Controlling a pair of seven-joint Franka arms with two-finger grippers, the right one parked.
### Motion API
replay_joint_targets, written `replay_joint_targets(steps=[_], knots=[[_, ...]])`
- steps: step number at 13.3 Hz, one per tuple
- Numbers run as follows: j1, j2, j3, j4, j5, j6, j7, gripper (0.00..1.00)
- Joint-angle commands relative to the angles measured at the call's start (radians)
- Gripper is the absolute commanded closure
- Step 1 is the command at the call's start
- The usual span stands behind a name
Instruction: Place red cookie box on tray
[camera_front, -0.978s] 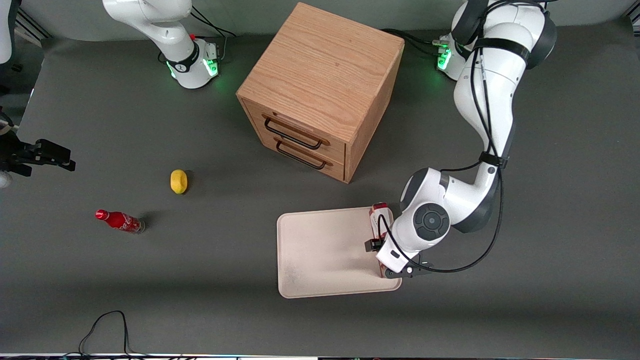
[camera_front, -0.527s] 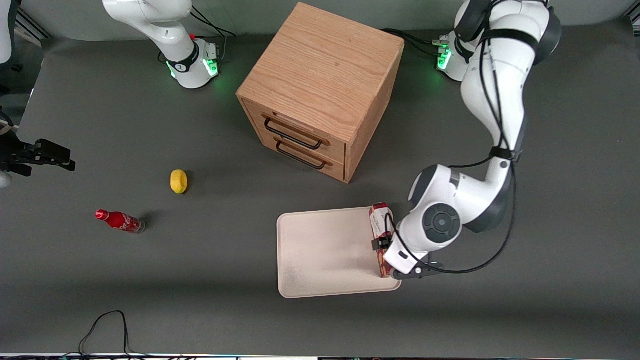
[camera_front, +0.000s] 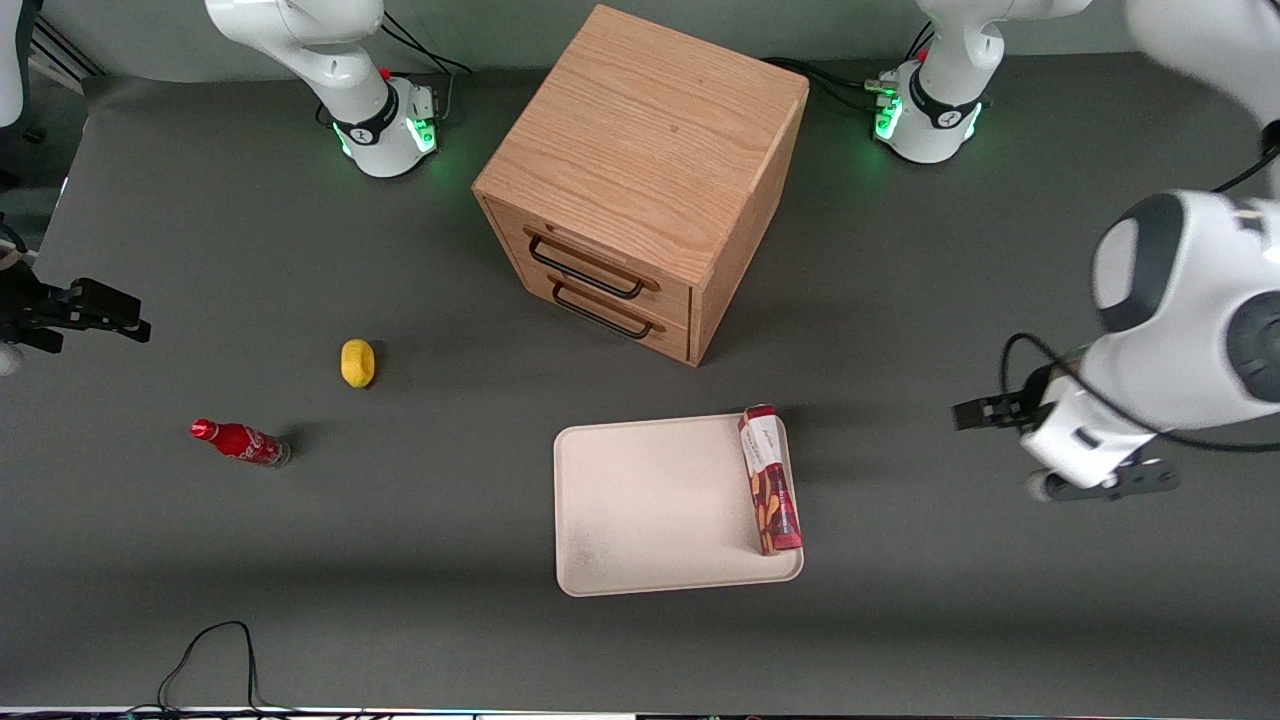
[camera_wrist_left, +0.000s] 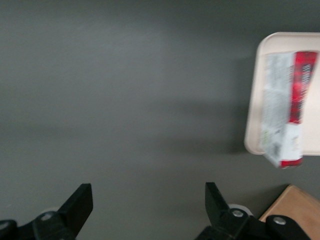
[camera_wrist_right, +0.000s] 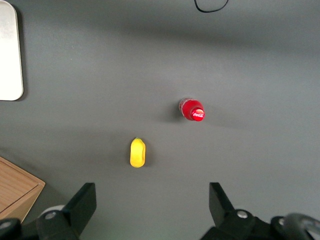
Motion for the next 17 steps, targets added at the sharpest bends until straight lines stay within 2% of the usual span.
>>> replay_joint_targets(steps=[1, 5, 12, 15, 17], knots=[[0.083, -0.155, -0.003, -0.164, -0.006, -0.023, 0.063, 0.0], [0.122, -0.236, 0.001, -0.163, -0.003, -0.106, 0.071, 0.0], [0.176, -0.241, -0.003, -0.093, 0.007, -0.198, 0.121, 0.0], [0.118, -0.235, 0.029, -0.05, 0.017, -0.248, 0.146, 0.0], [0.021, -0.238, 0.134, -0.045, 0.017, -0.261, 0.146, 0.0]])
